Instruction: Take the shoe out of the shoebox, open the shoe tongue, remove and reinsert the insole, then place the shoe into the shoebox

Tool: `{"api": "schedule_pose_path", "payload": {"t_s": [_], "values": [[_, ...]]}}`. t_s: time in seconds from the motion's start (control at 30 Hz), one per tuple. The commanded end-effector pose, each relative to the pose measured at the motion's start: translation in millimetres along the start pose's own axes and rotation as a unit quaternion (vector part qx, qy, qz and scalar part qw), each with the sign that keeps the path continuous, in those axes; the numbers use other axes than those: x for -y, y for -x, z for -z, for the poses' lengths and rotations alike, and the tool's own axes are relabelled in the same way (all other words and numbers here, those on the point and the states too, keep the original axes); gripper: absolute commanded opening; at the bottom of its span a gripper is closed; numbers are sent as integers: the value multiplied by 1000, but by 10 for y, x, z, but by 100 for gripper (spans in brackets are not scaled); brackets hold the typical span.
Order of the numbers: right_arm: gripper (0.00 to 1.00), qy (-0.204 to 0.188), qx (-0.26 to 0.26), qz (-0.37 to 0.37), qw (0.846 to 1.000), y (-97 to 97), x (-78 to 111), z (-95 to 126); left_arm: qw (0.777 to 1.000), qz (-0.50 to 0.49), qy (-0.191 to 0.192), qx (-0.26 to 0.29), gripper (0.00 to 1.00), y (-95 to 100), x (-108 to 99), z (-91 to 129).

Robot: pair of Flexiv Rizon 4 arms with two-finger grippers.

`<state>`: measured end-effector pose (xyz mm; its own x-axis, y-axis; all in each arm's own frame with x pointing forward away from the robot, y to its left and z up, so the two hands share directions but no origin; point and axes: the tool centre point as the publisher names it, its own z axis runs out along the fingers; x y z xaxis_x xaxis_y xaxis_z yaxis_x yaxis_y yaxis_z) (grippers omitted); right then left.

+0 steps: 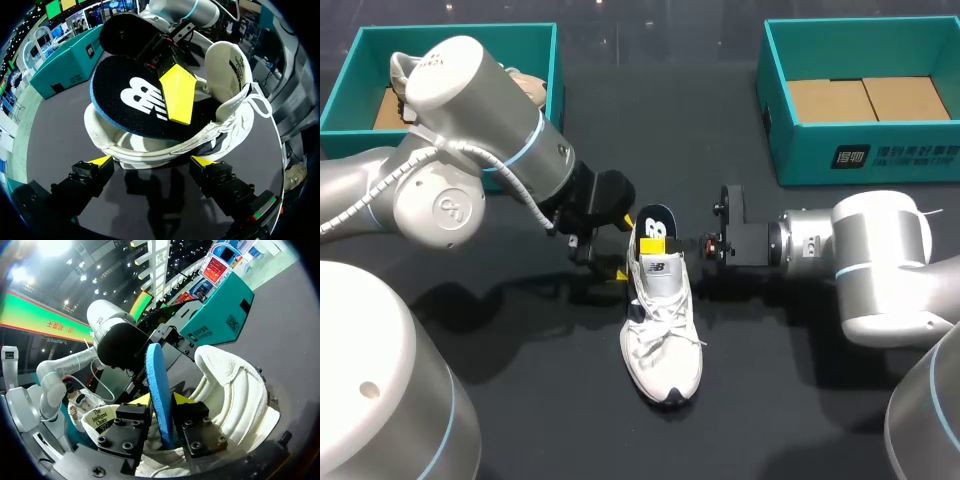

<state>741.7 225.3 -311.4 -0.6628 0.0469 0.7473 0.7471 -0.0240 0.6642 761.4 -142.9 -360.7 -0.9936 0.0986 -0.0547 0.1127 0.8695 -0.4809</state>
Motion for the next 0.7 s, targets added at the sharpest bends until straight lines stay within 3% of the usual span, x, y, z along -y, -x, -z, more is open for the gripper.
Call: {"api": "schedule_pose_path", "payload": {"t_s": [0.03,0.1,0.27,0.3,0.33,0.37,0.53,0.7], "values": [[70,-7,17,13,1000,-101,-133,18,1000,0,0,0,100,-4,-4,-4],[48,-12,21,20,1000,-101,-185,32,1000,0,0,0,100,-4,-4,-4],[25,-16,30,24,999,-41,-286,115,1000,0,0,0,100,-4,-4,-4],[18,-16,29,23,999,-22,-296,126,1000,0,0,0,100,-4,-4,-4],[5,-15,29,21,999,2,-302,133,1000,0,0,0,100,-4,-4,-4],[0,-15,28,18,999,29,-301,136,1000,0,0,0,100,-4,-4,-4],[0,-16,20,-7,1000,132,-209,108,1000,0,0,0,100,-4,-4,-4],[0,-12,13,-47,999,186,17,91,1000,0,0,0,100,-4,-4,-4]]}}
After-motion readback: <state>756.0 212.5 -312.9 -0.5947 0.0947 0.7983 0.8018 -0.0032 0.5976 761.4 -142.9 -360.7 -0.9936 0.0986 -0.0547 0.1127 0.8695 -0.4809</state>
